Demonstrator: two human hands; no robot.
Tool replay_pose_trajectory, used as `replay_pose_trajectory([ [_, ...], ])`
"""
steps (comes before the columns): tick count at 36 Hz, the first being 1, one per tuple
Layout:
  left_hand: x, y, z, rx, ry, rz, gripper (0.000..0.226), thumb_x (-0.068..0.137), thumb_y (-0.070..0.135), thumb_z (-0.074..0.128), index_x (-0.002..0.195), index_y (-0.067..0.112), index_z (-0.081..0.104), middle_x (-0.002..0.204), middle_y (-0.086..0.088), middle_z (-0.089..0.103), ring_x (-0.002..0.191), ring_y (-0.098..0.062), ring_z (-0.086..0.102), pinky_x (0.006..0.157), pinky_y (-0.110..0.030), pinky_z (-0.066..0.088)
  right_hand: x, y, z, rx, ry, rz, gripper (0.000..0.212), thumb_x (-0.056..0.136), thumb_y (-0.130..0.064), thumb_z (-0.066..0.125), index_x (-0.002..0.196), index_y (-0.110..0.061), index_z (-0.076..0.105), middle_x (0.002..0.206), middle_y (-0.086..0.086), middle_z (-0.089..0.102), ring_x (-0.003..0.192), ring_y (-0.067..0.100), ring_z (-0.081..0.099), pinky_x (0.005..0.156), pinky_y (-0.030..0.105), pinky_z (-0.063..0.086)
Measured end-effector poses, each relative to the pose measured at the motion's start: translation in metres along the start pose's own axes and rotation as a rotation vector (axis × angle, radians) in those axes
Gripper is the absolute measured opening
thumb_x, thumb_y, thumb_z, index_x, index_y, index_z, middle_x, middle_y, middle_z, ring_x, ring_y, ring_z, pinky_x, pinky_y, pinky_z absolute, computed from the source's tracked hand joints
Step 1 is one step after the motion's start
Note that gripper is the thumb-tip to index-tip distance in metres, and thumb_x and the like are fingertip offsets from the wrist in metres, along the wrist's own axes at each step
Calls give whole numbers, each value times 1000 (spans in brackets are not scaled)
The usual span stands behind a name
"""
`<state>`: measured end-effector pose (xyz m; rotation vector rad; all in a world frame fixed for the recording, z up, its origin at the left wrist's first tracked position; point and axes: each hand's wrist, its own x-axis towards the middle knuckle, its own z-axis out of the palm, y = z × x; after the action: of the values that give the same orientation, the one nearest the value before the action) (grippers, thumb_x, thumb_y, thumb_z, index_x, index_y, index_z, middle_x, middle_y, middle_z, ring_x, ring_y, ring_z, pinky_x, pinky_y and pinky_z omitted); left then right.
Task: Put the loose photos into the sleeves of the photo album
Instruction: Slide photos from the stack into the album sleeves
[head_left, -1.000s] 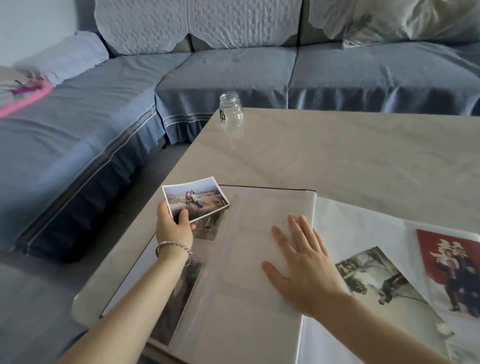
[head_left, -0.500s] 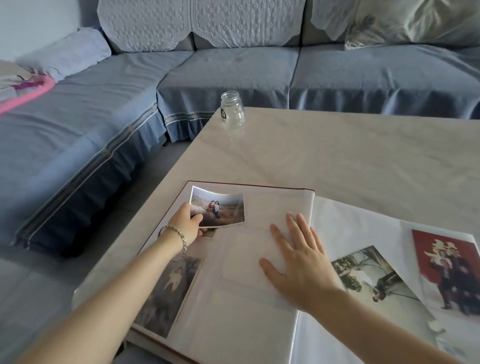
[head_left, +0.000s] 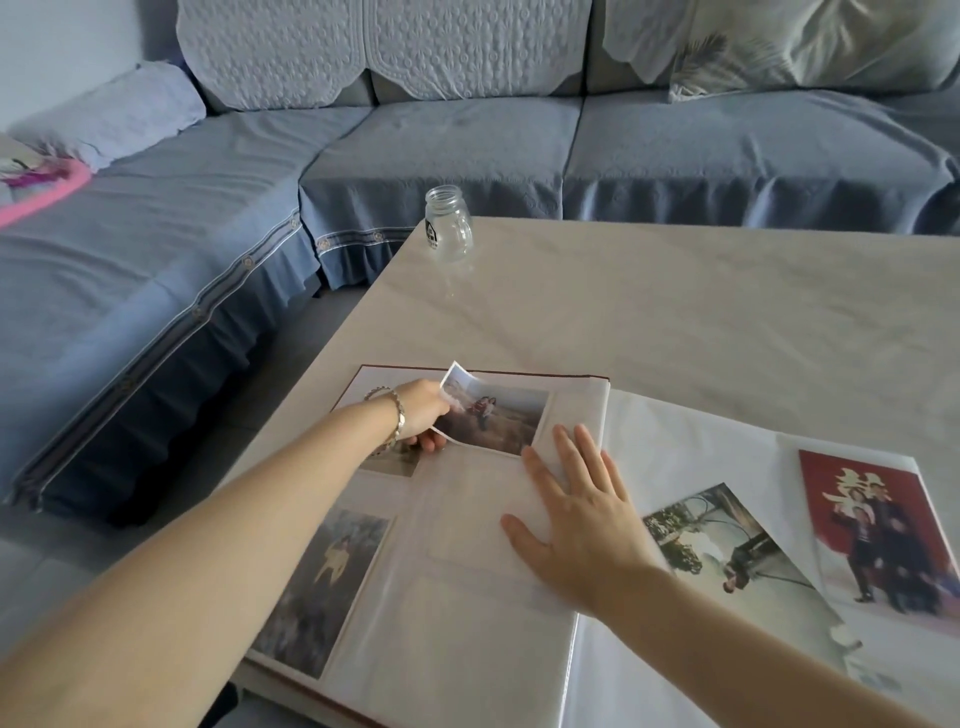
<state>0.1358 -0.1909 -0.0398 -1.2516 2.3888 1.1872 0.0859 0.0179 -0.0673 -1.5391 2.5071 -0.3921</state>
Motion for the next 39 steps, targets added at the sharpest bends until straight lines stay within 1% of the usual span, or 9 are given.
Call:
replay_pose_trajectory([
  [3,1,4,0,-17,56,-36,21,94,15,42,101,7,60,67,-9,59,47,-15,50,44,-20,32,1,-1,3,5,23,22,93,68,-66,0,149,-25,19,157,9,2,144,25,-9,110,29,-18],
  [7,3,-5,5,-65,201,-32,23,95,14,44,99,6,65,78,-11,59,54,-18,53,50,-24,45,-4,4,11,74,203,43,57,77,-49,38,113,-14,66,126,17,57,123,36,50,105,41,33],
  [10,3,-13,10,-139,318,-3,7,94,14,49,96,15,55,88,-6,56,56,-22,58,60,-32,53,-16,7,15,156,314,-5,44,78,-37,44,101,-9,69,113,14,60,113,30,49,87,42,52],
  [18,-6,-15,11,-566,361,-93,17,85,-7,59,74,5,59,77,-10,53,69,-22,55,52,-29,57,-44,32,23,162,263,-199,58,97,-51,22,117,-16,64,132,4,55,130,18,41,98,38,44],
  [21,-10,-8,16,-715,281,-133,13,85,-11,57,79,0,59,73,-10,50,68,-20,51,73,-38,53,-43,37,23,130,260,-242,60,97,-51,21,118,-16,64,131,5,57,127,22,47,95,39,47],
  [24,-10,-2,19,-692,248,-130,20,86,-10,56,72,4,57,73,-10,51,66,-16,51,77,-39,51,-41,36,26,136,295,-256,59,98,-48,21,117,-14,65,129,7,58,124,25,50,92,42,49],
  [28,-9,5,17,-658,169,-122,15,87,0,61,74,6,57,81,-12,60,71,-19,59,54,-27,56,-39,38,30,148,332,-276,59,98,-46,20,116,-12,65,128,8,58,123,27,51,91,43,50],
  [32,-9,10,20,-498,217,-135,20,74,16,79,74,10,59,87,-8,61,82,-19,59,69,-30,55,-39,38,33,145,348,-288,60,98,-45,20,117,-12,66,128,8,58,123,27,51,91,43,50],
  [39,-13,20,20,-445,283,-197,26,68,9,82,70,10,57,73,-5,57,60,-13,52,52,-23,49,-40,38,33,148,362,-294,59,97,-45,19,117,-13,65,128,7,59,123,25,51,94,40,49],
])
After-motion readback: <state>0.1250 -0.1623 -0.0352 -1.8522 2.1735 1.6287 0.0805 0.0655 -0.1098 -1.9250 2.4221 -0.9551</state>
